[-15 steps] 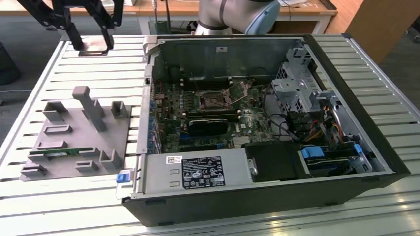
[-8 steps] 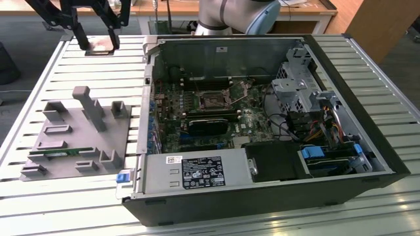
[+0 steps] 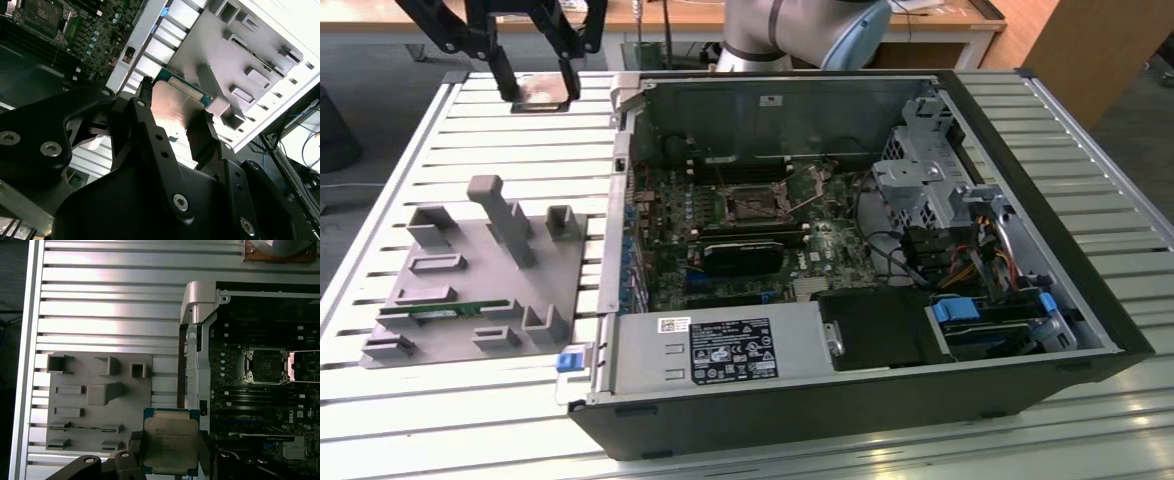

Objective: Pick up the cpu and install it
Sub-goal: 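Pick up the cpu and move it towards the insertion slot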

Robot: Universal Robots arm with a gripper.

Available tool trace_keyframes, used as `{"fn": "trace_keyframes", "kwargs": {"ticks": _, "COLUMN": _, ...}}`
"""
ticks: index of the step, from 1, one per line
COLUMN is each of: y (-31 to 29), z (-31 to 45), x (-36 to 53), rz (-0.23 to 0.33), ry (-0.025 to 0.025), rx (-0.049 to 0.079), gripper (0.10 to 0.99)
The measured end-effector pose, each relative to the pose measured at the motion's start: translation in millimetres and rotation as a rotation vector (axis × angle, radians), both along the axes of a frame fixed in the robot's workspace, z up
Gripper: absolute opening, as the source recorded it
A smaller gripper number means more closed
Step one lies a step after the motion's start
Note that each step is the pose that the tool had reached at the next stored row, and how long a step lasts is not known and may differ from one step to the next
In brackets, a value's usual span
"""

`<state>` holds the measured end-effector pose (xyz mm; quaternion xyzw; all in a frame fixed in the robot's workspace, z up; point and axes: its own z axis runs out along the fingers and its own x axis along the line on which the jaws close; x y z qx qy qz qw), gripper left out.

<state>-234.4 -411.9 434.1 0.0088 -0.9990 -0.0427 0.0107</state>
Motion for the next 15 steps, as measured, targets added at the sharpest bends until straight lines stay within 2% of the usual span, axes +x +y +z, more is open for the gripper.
{"fn": "trace_keyframes", "kwargs": {"ticks": 8, "y": 4.7, "z": -0.4, "x": 15.2, "rz": 0.000, "ry": 0.0001, "rx": 0.000, "gripper": 0.529}}
{"fn": "trace_keyframes", "kwargs": {"ticks": 15, "y": 4.8, "z": -1.3, "x": 25.1, "rz": 0.000, "ry": 0.0001, "rx": 0.000, "gripper": 0.529}}
